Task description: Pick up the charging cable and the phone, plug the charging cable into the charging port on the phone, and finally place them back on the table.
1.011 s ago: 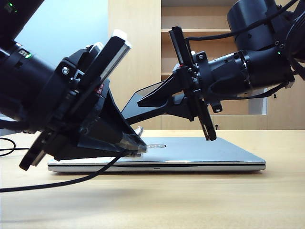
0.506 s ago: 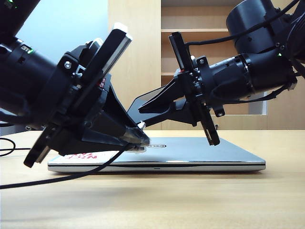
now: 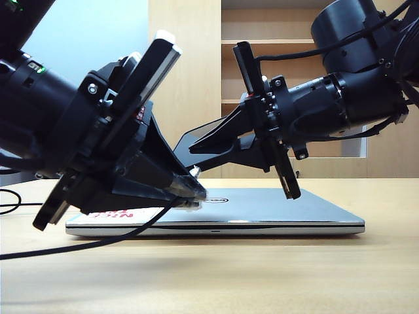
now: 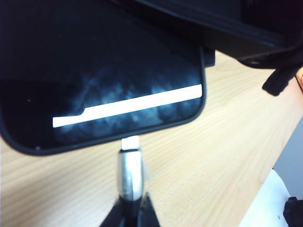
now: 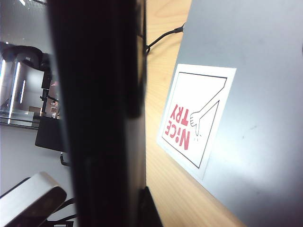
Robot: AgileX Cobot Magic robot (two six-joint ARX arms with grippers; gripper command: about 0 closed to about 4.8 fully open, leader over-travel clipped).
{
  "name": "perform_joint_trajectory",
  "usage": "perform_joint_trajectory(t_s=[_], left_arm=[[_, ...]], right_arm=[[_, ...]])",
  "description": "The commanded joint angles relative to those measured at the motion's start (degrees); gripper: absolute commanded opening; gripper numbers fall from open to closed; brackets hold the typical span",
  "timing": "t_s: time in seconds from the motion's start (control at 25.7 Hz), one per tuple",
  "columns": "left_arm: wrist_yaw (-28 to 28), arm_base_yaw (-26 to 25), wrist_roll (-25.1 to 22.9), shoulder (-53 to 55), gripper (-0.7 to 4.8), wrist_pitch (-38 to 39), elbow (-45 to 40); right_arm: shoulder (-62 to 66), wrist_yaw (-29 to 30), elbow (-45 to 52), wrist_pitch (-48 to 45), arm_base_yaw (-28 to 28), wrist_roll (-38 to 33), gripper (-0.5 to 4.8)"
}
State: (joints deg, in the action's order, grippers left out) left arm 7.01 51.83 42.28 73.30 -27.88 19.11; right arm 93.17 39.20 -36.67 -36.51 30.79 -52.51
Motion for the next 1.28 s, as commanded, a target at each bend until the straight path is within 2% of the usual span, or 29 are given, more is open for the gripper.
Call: perform_joint_trajectory(t_s=[0.04,0.31,0.58,0.97,1.28], left_arm=[[-0.28,-0.26,0.17,0.13,-0.07,-1.70,0.11],[-0.28,-0.70,0.17,0.15,-0.07,-2.10,0.11],[-0.28,-3.65,0.20,0.15,-0.07,-2.75,0.11],[-0.28,-3.76,0.13,0.26,-0.07,-4.90,0.11],[-0.28,-3.76,-0.26,1.36,-0.07,-5.79,0.11]], right_arm=[[-0.48,1.40,-0.33,-2.10,0.17,0.04,-0.06],[-0.50,0.15,-0.33,-2.08,0.17,0.02,-0.06],[-0.50,-0.57,-0.31,-2.10,0.17,0.02,-0.06],[-0.48,-3.06,-0.33,-2.51,1.53,-2.60,-0.06],[-0.48,-1.64,-0.33,-2.25,1.55,-2.99,-0.06]])
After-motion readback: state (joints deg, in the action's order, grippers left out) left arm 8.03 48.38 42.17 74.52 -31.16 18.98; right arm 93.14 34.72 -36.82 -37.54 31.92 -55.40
